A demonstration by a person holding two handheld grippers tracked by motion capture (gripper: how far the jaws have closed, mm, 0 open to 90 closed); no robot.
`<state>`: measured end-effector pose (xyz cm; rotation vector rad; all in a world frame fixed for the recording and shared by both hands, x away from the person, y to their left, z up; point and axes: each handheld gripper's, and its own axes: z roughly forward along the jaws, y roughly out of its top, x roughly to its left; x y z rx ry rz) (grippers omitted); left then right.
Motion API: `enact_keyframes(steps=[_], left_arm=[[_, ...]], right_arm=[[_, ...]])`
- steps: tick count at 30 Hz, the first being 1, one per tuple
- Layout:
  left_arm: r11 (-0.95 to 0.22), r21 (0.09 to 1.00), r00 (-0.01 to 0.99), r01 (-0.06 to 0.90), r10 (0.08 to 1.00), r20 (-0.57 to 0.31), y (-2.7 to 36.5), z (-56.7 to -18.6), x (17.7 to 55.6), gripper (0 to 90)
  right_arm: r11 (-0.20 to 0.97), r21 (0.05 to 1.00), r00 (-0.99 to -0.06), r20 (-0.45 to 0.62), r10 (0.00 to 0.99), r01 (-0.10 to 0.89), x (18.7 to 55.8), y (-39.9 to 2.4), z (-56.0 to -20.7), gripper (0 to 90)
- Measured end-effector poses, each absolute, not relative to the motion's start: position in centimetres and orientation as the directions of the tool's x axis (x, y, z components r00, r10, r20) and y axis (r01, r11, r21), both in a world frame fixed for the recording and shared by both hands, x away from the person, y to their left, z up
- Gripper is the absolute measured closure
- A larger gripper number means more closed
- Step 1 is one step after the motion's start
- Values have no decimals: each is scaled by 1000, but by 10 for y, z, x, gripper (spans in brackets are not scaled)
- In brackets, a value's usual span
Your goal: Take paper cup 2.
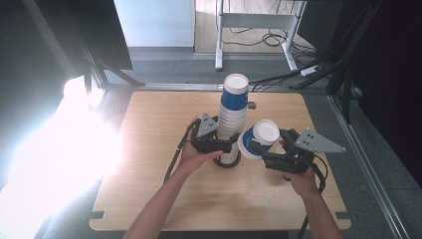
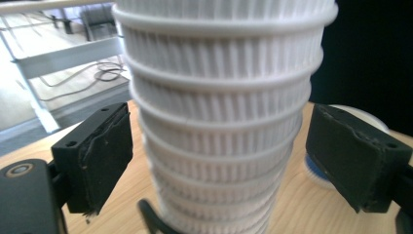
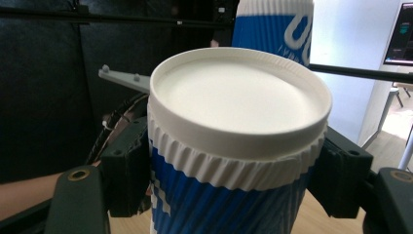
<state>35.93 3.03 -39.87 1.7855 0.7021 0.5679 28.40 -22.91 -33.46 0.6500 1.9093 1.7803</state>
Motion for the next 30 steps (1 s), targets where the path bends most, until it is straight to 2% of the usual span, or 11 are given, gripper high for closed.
enact_keyframes(steps=[6,15,26,30], left_arm=[[-246,953,710,175,702,51,46,-401,345,104],[-220,952,709,215,705,2,79,-425,320,107],[-234,943,733,235,680,-13,95,-444,294,107],[-216,942,736,258,675,-47,110,-457,283,107]], right_arm=[[64,996,-800,11,601,61,281,-225,-351,270],[87,991,-804,33,594,105,282,-215,-383,269],[101,986,-803,45,594,130,285,-202,-407,268],[106,985,-804,50,593,139,286,-198,-414,268]])
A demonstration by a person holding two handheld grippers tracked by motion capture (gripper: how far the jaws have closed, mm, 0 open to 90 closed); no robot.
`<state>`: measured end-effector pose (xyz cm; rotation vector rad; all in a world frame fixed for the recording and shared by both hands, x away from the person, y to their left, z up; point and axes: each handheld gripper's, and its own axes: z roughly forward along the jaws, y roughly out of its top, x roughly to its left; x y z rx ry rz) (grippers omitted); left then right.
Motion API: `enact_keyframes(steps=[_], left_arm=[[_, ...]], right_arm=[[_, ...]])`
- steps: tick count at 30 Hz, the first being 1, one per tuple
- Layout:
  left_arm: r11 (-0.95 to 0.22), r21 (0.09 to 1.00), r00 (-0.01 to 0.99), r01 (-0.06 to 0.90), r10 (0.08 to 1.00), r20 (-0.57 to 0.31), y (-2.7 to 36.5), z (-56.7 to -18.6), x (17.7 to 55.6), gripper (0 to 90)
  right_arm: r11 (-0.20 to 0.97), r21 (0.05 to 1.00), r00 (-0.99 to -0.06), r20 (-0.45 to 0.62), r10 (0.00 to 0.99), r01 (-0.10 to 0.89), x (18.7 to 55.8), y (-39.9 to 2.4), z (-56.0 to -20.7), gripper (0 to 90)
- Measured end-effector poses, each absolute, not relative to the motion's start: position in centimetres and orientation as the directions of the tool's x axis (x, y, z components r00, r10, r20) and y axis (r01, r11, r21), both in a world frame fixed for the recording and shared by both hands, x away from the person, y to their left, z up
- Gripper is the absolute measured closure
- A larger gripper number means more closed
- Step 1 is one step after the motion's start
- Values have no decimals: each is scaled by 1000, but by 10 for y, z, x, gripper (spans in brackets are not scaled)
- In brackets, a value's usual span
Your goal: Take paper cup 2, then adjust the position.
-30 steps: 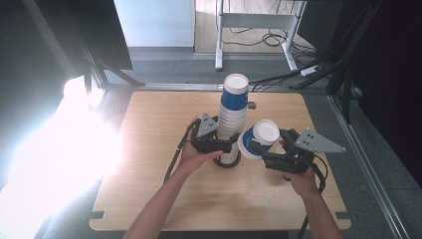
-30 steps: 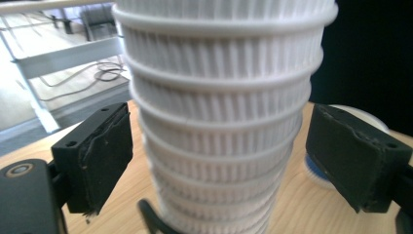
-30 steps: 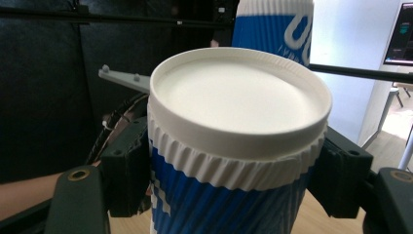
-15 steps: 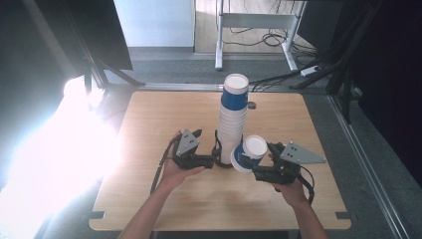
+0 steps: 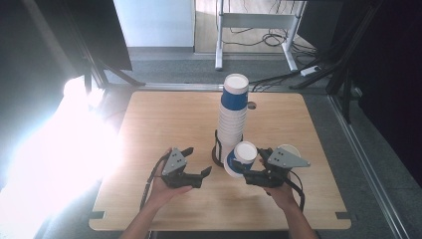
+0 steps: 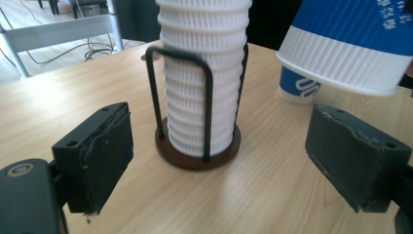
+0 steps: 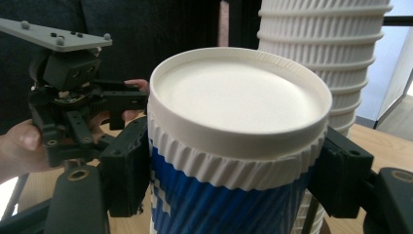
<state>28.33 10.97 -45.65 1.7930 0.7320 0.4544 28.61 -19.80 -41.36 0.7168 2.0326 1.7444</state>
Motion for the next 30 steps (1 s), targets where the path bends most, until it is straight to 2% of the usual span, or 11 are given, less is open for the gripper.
enact_keyframes(steps=[10,21,30], left_arm=[[-244,923,731,299,679,-58,118,-474,276,108],[-282,927,814,246,580,-39,77,-463,265,80],[-297,925,820,237,572,-26,58,-464,268,76]], right_arm=[[131,979,-812,50,581,154,287,-183,-425,267],[164,974,-830,42,556,159,284,-165,-432,265],[168,971,-834,51,549,170,282,-160,-434,265]])
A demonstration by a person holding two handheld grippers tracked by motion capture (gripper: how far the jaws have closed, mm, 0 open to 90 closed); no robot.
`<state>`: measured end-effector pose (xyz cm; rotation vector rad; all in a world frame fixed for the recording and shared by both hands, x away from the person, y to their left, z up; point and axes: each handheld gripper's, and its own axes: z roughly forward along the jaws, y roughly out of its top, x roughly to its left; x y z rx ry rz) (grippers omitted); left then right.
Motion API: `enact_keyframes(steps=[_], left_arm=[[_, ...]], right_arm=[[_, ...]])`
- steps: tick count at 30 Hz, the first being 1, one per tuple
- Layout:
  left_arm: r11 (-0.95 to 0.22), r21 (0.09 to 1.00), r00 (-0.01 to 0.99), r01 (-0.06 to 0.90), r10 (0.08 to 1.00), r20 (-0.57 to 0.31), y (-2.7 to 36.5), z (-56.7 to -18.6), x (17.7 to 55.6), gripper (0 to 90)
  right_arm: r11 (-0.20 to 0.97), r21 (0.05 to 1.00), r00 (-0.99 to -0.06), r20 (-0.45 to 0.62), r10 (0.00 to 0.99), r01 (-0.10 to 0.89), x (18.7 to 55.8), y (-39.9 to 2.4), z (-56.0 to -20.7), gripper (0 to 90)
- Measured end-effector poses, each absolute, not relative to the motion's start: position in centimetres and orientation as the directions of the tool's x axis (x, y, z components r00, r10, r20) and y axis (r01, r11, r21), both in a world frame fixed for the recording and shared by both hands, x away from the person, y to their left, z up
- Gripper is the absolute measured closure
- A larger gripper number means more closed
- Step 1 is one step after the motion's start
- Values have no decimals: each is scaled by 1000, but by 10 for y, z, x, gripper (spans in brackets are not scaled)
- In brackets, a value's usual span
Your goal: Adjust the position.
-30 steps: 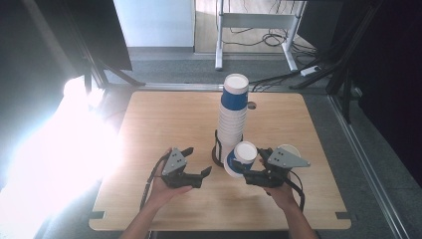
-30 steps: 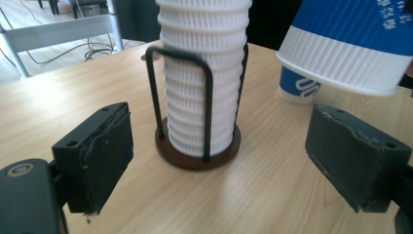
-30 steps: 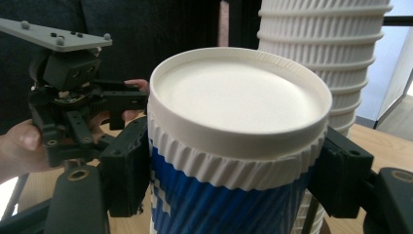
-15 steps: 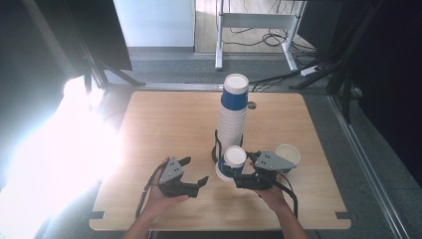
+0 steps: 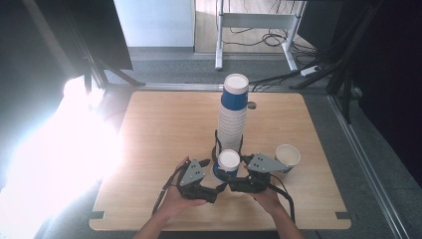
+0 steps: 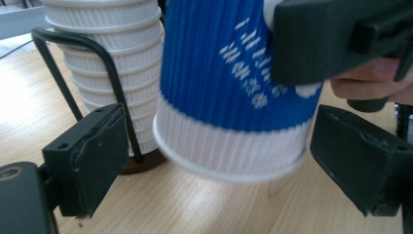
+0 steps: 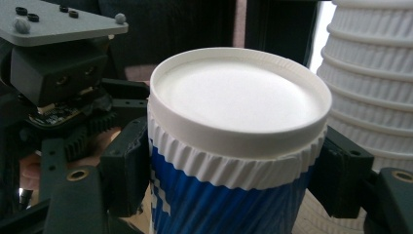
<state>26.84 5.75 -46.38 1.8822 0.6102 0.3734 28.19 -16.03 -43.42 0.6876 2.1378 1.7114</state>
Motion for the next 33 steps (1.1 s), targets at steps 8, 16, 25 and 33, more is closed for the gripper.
enact_keyframes(steps=[8,16,25,33], left_arm=[[-309,920,808,244,589,-16,49,-468,270,124],[-312,924,807,222,590,6,48,-471,268,160],[-367,906,799,211,599,56,54,-470,268,169],[-458,867,807,199,578,121,62,-468,270,168]], right_arm=[[186,966,-849,58,525,180,281,-152,-438,264],[191,961,-849,72,523,198,283,-153,-438,250],[162,960,-847,115,519,229,285,-159,-435,188],[161,956,-841,127,525,245,287,-169,-433,148]])
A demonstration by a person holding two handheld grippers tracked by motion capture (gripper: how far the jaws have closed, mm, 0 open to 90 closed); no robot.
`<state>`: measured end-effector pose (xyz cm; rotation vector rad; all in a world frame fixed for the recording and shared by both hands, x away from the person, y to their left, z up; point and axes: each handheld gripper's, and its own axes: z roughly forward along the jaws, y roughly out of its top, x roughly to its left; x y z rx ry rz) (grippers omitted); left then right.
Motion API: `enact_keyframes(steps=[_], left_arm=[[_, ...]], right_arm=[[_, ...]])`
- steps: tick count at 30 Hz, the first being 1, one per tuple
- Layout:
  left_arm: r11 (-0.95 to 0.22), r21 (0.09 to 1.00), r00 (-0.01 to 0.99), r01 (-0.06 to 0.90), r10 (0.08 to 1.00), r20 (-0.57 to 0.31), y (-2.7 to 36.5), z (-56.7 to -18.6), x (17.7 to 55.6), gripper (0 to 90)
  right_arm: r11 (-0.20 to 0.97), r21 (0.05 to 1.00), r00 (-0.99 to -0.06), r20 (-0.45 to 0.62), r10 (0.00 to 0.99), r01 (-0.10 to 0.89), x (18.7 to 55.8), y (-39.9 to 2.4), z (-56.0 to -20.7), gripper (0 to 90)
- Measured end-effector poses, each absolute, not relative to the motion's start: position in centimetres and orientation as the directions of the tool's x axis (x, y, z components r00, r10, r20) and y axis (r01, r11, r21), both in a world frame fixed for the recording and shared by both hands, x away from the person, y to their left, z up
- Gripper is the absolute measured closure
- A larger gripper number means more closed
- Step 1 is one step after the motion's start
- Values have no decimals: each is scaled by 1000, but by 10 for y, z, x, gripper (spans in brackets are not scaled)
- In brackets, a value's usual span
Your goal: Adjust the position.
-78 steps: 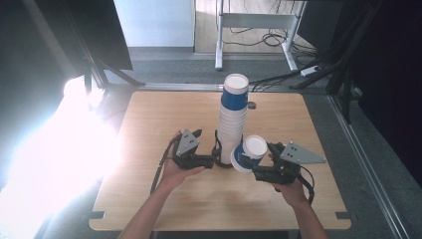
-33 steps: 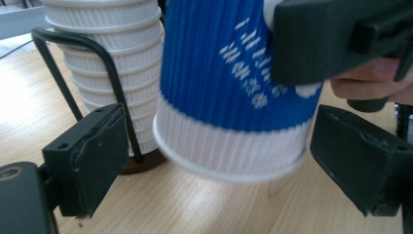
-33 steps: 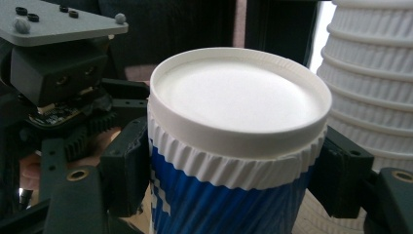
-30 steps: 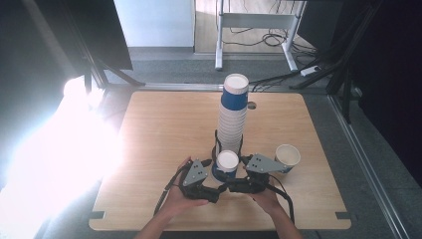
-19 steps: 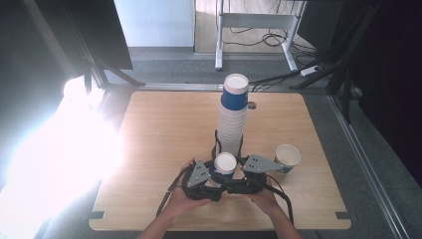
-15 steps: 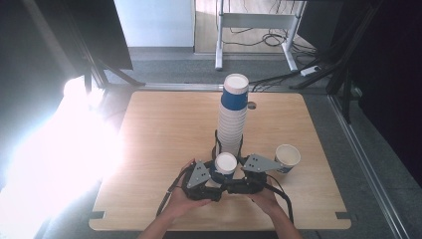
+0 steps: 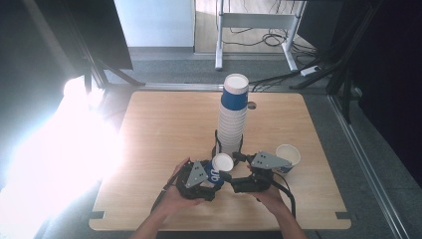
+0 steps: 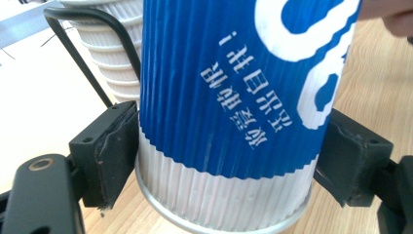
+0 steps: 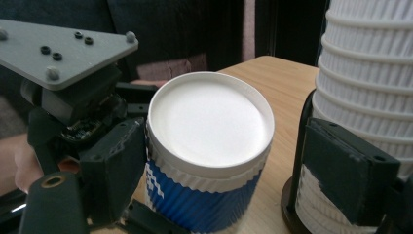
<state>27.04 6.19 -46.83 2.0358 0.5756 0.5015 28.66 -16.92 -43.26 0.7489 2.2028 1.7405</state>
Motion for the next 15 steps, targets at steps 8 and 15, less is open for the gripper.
enact_keyframes(steps=[8,15], left_arm=[[-527,833,823,170,541,175,62,-468,268,168],[-542,826,839,155,514,179,57,-471,266,170]], right_arm=[[178,948,-849,142,510,266,289,-167,-437,139],[190,929,-865,203,458,318,292,-162,-445,163]])
